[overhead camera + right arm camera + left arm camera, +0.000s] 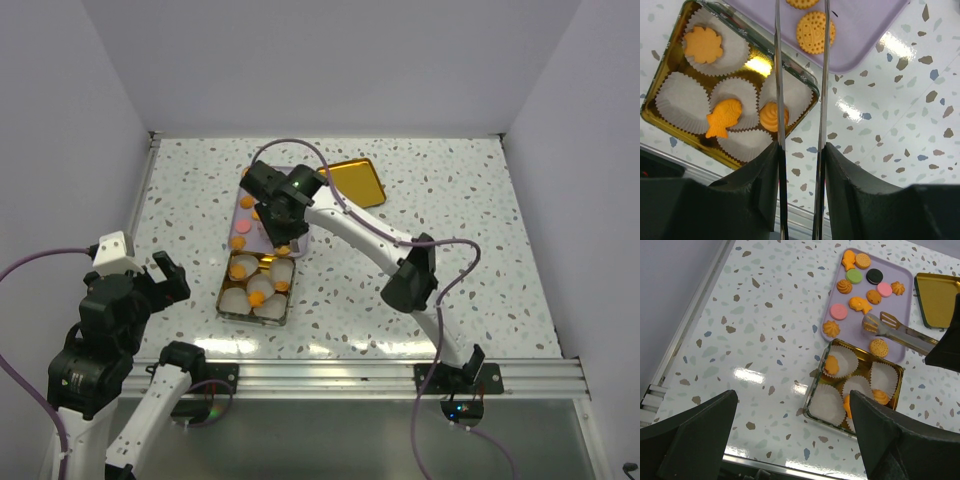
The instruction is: Pack the cookies
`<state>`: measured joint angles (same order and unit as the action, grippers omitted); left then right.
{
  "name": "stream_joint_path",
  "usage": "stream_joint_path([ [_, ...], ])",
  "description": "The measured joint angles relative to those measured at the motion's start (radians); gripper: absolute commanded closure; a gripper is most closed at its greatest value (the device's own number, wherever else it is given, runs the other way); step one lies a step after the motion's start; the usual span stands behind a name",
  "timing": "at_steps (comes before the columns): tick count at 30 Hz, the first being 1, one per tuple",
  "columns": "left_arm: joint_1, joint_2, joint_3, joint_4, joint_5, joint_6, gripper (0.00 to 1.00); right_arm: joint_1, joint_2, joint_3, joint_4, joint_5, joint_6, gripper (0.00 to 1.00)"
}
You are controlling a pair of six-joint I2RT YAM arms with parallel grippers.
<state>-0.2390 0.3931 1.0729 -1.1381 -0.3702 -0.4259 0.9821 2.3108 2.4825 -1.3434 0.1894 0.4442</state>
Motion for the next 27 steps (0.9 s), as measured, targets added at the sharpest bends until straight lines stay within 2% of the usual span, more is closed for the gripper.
stream_joint_path([
  [6,0.0,0.0,0.0,0.0,0.0,0.0,0.0,0.028,-0.117,-0.024,-0.002,0.0,0.003,0.66],
  [12,0.0,0.0,0.0,0.0,0.0,0.0,0.0,0.144,-0.22,-0.09,-0.002,-0.028,0.023,0.66],
  [20,0.0,0.0,0.0,0.0,0.004,0.001,0.0,0.321,-0.224,-0.168,-0.002,-0.062,0.073,0.66],
  [27,0.0,-0.01,0.0,0.0,0.014,0.003,0.0,0.347,-0.223,-0.2,-0.001,-0.072,0.105,0.66],
])
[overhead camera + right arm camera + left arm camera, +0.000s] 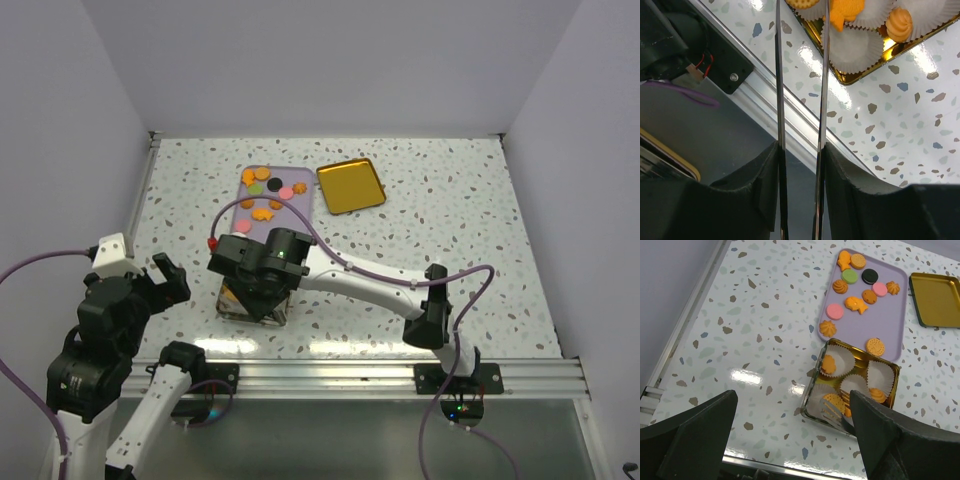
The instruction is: Pack the cookies
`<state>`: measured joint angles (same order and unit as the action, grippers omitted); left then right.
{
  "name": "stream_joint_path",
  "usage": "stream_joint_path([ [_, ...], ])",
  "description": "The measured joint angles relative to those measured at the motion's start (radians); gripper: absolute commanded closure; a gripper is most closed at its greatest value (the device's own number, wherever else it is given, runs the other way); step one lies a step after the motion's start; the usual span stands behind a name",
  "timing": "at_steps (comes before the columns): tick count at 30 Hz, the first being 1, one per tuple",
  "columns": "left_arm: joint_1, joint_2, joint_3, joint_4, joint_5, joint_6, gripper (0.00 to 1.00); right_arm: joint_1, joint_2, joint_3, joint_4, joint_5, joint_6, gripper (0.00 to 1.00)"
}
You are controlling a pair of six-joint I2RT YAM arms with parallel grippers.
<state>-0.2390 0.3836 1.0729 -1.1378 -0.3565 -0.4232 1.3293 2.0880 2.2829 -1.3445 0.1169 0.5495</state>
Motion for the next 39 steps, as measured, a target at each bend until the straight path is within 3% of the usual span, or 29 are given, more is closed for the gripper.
stream_joint_path([
  [5,0.0,-0.003,0.0,0.0,0.01,0.001,0.0,-0.001,0.006,0.0,0.002,0.005,0.013,0.66],
  [11,0.0,-0.004,0.0,0.0,0.013,0.001,0.0,-0.001,0.042,0.001,0.004,0.005,0.023,0.54],
  [29,0.0,-0.006,0.0,0.0,0.019,0.016,0.0,-0.011,0.06,0.104,0.001,0.049,0.026,0.5],
  [39,0.0,-0.006,0.0,0.0,0.02,0.016,0.0,-0.187,0.06,0.122,0.001,0.056,-0.01,0.49],
])
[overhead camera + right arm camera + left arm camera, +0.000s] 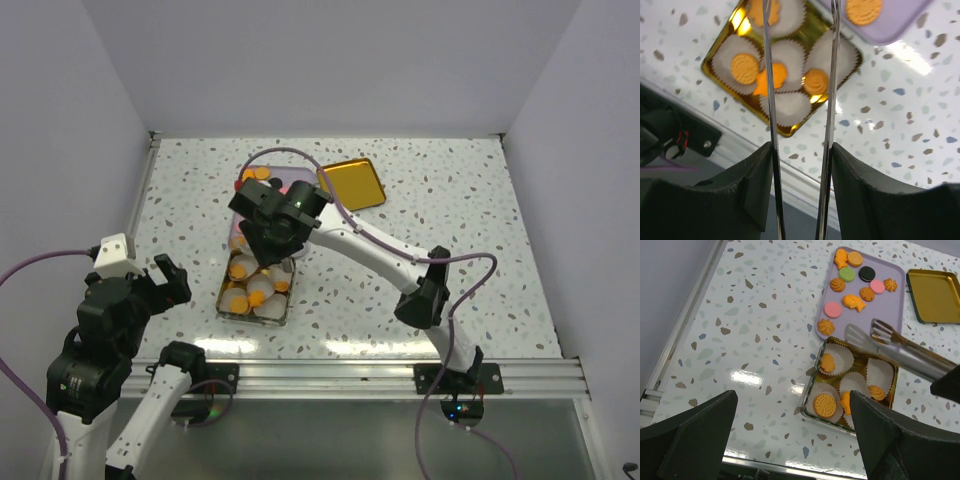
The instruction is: Pack the cookies
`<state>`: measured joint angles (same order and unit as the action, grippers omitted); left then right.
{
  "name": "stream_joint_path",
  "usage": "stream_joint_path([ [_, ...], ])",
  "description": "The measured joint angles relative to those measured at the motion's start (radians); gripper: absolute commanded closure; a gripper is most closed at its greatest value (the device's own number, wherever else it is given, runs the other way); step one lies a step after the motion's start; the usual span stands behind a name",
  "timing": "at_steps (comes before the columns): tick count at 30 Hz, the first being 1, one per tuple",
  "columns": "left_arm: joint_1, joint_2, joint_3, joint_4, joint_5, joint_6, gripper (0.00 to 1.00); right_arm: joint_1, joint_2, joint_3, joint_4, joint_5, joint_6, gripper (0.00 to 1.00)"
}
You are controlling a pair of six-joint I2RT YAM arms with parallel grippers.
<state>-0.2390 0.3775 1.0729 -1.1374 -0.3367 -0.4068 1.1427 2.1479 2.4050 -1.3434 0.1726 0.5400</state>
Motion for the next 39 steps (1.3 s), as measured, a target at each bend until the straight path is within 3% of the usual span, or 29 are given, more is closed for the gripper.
stream_joint_path([
  [12,0.0,0.025,0.0,0.0,0.002,0.003,0.0,-0.159,0.048,0.042,-0.001,0.047,-0.075,0.48],
  [39,0.0,0.076,-0.006,0.007,-0.002,0.002,0.0,-0.243,0.296,0.097,0.105,-0.039,-0.167,0.44],
])
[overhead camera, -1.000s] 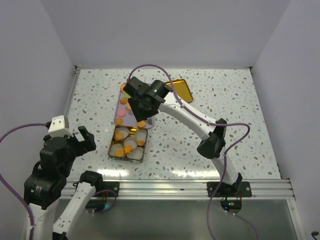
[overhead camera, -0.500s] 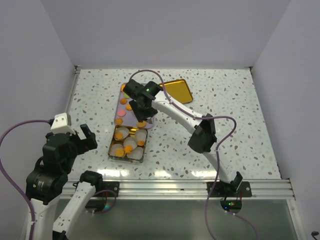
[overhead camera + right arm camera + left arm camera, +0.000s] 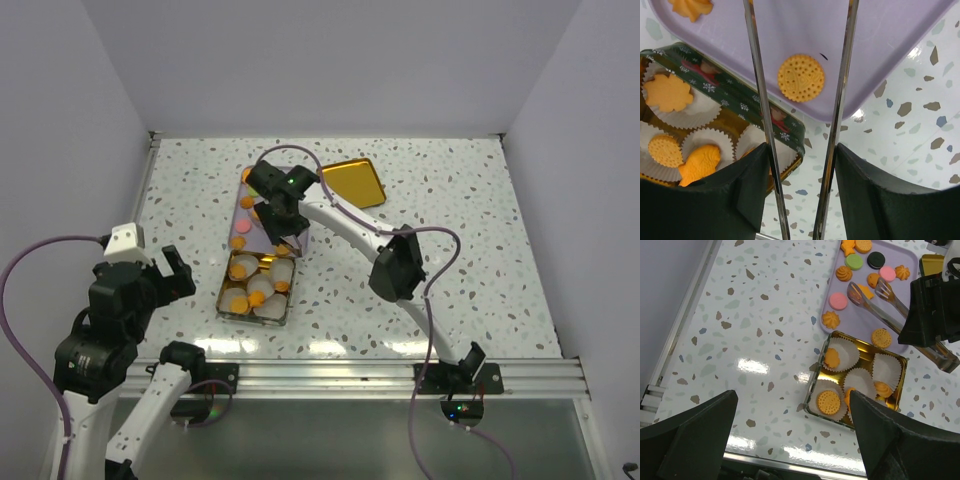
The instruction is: Pack the cookies
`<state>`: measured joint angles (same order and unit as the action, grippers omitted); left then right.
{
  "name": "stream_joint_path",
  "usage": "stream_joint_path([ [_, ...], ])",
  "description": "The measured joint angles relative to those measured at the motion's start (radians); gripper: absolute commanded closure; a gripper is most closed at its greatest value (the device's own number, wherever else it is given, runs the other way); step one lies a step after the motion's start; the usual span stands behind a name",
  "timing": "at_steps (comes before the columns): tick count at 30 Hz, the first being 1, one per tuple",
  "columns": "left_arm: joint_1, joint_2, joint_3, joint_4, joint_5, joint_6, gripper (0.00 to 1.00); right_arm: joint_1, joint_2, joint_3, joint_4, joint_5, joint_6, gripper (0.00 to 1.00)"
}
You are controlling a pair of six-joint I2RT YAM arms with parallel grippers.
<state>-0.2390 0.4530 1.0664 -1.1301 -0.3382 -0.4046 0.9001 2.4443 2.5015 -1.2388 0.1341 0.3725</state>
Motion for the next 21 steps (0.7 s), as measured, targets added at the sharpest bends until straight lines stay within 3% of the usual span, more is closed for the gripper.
stream_joint_path([
  [8,0.0,0.01,0.0,0.0,-0.013,-0.003,0.0,-0.021,0.044,0.006,0.03,-0.026,-0.01,0.45],
  [16,0.0,0.01,0.0,0.0,-0.032,-0.005,0.0,-0.029,0.055,0.008,0.028,-0.03,-0.027,0.65],
  [21,0.0,0.009,0.0,0.0,-0.038,-0.006,0.0,-0.029,0.05,-0.031,0.029,-0.032,-0.029,0.7],
])
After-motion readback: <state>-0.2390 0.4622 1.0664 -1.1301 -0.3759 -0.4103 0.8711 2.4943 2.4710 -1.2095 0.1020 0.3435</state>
